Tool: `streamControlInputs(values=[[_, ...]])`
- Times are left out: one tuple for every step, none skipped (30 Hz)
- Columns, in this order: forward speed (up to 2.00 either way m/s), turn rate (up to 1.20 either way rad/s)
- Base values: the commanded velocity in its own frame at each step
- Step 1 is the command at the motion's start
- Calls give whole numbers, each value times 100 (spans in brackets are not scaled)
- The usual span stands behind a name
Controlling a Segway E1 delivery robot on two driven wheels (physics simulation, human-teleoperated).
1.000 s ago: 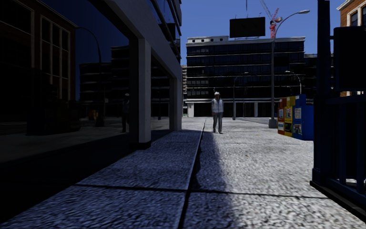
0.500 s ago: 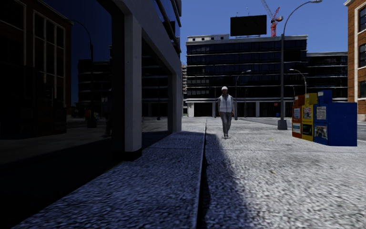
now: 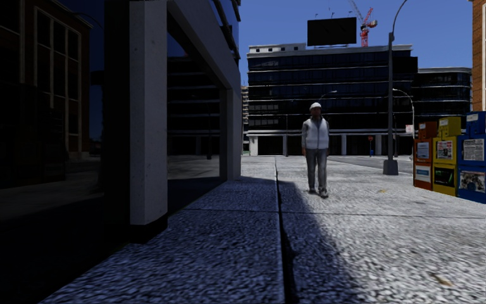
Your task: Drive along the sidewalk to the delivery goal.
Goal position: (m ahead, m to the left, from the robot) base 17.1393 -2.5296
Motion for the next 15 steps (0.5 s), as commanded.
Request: streamControlInputs(values=[[200,0],[200,0],[200,0],[200,0],[200,0],[200,0],[200,0],[200,0],[200,0],[200,0],[200,0],[200,0],[200,0],[200,0],[200,0]])
